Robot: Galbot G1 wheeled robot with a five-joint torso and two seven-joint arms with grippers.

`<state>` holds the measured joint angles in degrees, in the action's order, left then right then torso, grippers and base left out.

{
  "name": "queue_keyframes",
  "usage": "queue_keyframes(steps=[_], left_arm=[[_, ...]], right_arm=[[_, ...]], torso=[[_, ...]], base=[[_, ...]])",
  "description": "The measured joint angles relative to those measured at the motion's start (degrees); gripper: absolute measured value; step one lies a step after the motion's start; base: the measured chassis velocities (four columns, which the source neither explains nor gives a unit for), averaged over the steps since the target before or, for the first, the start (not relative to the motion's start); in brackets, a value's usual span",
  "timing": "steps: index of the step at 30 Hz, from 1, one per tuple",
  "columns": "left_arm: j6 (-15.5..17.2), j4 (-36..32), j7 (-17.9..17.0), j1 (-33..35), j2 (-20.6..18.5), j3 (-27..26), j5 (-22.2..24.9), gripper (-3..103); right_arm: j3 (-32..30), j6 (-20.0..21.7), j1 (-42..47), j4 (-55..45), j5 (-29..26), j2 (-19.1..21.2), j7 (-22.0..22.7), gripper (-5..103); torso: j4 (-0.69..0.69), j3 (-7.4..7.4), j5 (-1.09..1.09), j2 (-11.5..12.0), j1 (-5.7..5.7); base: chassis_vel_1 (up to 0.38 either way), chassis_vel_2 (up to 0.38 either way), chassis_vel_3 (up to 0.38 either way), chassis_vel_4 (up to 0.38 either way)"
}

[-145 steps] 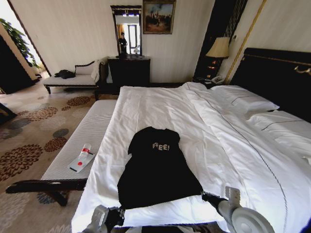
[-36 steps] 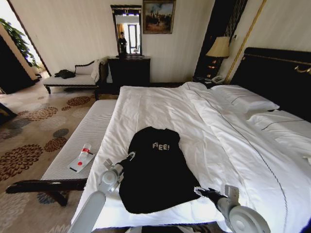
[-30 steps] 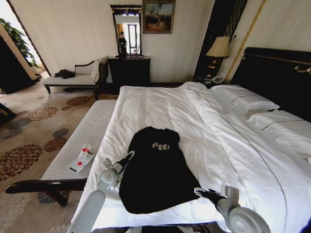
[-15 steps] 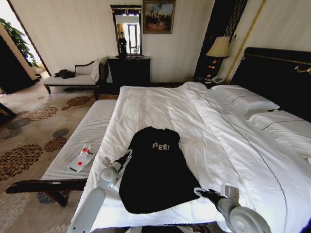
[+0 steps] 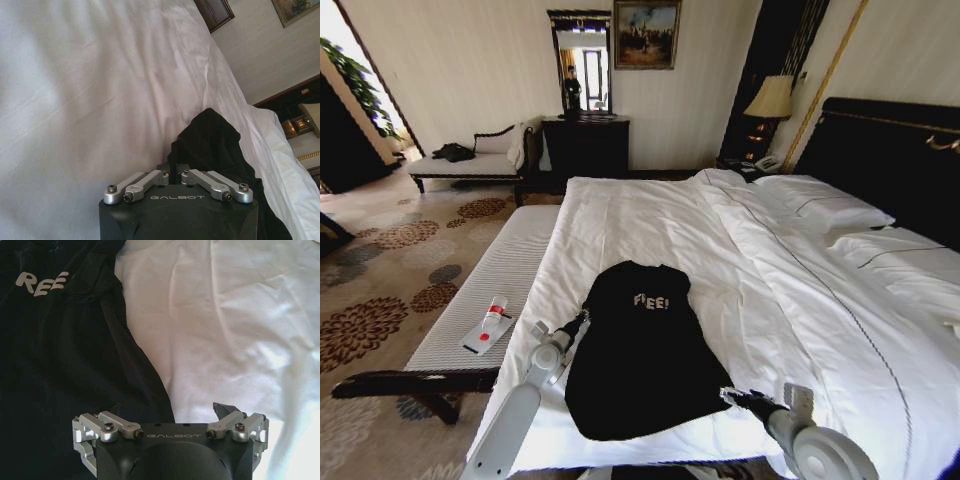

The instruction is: Fold the clothes on the bed.

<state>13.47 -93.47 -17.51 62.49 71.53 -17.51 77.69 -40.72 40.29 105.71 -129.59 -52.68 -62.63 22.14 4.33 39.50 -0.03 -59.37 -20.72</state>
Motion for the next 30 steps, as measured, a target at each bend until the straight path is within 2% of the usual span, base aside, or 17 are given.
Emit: queue_keyframes(steps=[2, 7, 9, 10, 15, 18, 21, 24, 25, 26, 29, 30], left_arm=[[-0.1, 0.0, -0.1, 0.0, -0.2, -0.1, -0.1, 2], [-0.2, -0.3, -0.3, -0.2, -0.7, -0.2, -0.1, 0], [-0.2, -0.9, -0.4, -0.2, -1.7, -0.3, 0.1, 0], [-0.2, -0.9, -0.4, -0.2, -1.7, -0.3, 0.1, 0], [-0.3, -2.1, -0.6, -0.3, -3.5, -0.5, 0.1, 0], [-0.3, -2.7, -0.7, -0.6, -4.4, -0.3, 0.0, 0], [-0.3, -3.0, -0.8, -0.7, -5.1, -0.3, 0.0, 0], [-0.3, -4.1, -1.2, -0.8, -7.0, -0.3, 0.1, 0], [-0.3, -4.1, -1.2, -0.8, -7.0, -0.3, 0.1, 0], [-0.3, -4.3, -1.2, -0.8, -7.4, -0.3, 0.1, 0], [-0.3, -5.0, -1.2, -0.7, -8.5, -0.4, 0.4, 0], [-0.3, -5.2, -1.2, -0.6, -9.0, -0.4, 0.4, 0]], right_arm=[[0.1, 0.0, -0.1, 0.0, 0.0, -0.1, 0.0, 100], [0.3, -1.5, -0.5, 0.0, 1.4, -0.1, -0.1, 100], [0.7, -5.8, -0.7, -0.2, 8.1, 0.6, -1.9, 100], [0.7, -5.8, -0.7, -0.2, 8.1, 0.6, -1.9, 100], [2.0, -16.1, -3.1, -0.1, 20.3, 4.2, -8.2, 100], [3.6, -18.5, -5.7, 0.8, 21.1, 5.7, -9.9, 100], [4.9, -19.3, -8.3, 1.7, 19.5, 6.5, -10.8, 100], [6.6, -18.6, -15.0, 3.8, 8.3, 8.1, -14.3, 100], [6.6, -18.6, -15.0, 3.8, 8.3, 8.1, -14.3, 100], [6.8, -18.3, -16.1, 4.1, 5.9, 8.6, -15.6, 100], [7.6, -16.5, -19.3, 4.5, -2.1, 9.7, -17.3, 100], [8.4, -15.1, -21.1, 4.5, -7.1, 10.0, -17.1, 100]], torso=[[0.0, 0.0, 0.0, 0.0, 0.0], [0.0, 0.0, 0.0, 0.0, 0.0], [0.01, 0.0, 0.0, 0.0, 0.0], [0.01, 0.0, 0.0, 0.0, 0.0], [0.0, 0.0, -0.01, 0.0, 0.0], [0.0, 0.0, -0.01, 0.0, 0.0], [0.0, 0.0, 0.0, 0.0, 0.0], [-0.02, 0.0, 0.01, 0.0, 0.0], [-0.02, 0.0, 0.01, 0.0, 0.0], [-0.01, 0.0, 0.0, 0.0, 0.0], [0.01, 0.0, 0.0, 0.0, 0.0], [0.02, 0.0, -0.01, 0.0, 0.0]], base=[[0.0, 0.0, 0.0, 0.0], [0.0, 0.0, 0.0, 0.0], [0.0, 0.0, 0.0, 0.0], [0.0, 0.0, 0.0, 0.0], [0.0, 0.0, 0.0, 0.0], [0.0, 0.0, 0.0, 0.0], [0.0, 0.0, 0.0, 0.0], [0.0, 0.0, 0.0, 0.0], [0.0, 0.0, 0.0, 0.0], [0.0, 0.0, 0.0, 0.0], [0.0, 0.0, 0.0, 0.0], [0.0, 0.0, 0.0, 0.0]])
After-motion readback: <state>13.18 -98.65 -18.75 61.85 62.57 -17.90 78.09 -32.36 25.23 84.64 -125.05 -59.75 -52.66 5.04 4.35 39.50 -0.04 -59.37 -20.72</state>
